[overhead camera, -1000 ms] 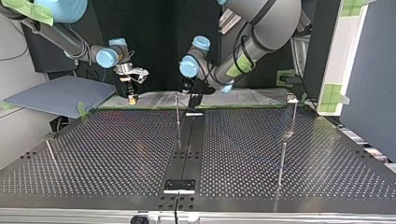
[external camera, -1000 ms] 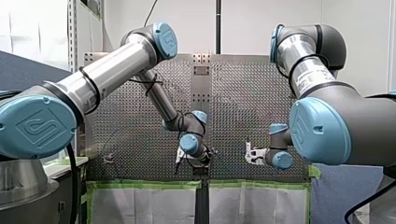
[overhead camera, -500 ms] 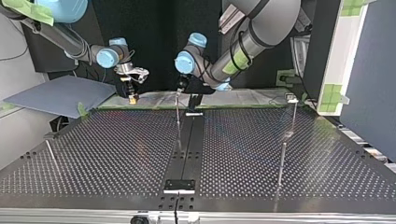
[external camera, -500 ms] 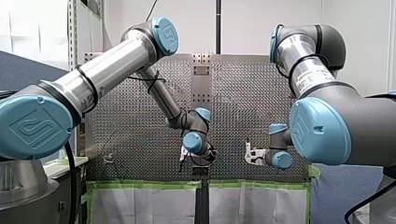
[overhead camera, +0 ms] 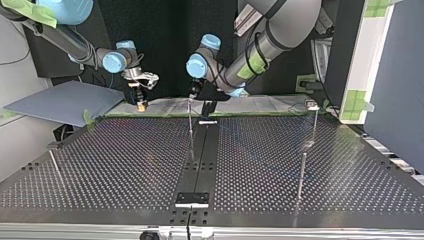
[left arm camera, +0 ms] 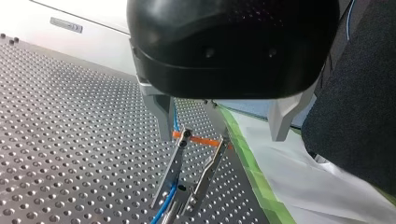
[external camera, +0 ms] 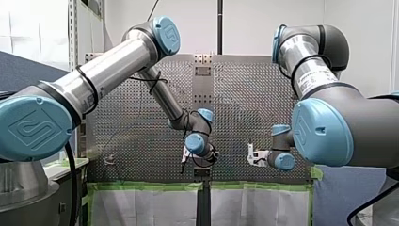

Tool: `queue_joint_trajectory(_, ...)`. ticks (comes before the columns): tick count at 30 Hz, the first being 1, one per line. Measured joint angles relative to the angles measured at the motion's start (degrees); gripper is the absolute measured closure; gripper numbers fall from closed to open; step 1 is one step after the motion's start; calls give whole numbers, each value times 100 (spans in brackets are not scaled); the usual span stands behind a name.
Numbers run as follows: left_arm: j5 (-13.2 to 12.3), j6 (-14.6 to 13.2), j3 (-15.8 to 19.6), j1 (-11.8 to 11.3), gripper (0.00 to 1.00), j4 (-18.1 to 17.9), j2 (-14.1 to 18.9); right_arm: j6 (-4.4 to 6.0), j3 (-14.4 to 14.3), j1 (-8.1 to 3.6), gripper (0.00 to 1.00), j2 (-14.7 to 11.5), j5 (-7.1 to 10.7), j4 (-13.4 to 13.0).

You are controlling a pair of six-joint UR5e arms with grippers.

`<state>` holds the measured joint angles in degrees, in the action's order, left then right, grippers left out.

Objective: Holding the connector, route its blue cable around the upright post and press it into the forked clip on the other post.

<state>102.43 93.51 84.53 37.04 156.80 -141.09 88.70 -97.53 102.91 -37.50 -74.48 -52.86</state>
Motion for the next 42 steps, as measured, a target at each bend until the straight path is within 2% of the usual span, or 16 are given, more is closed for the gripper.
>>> queue_joint_trajectory(18, 1, -5, 46, 26, 0, 23, 41, -6, 0, 5, 100, 0, 29, 85)
queue_joint_trajectory(29, 17, 108, 460, 101, 0, -357, 451, -1, 0, 4, 100, 0, 29, 121)
queue_joint_trajectory(42, 272, 134, 1116, 239, 0, -909, 1107, -1, 1, -8, 100, 0, 32, 159)
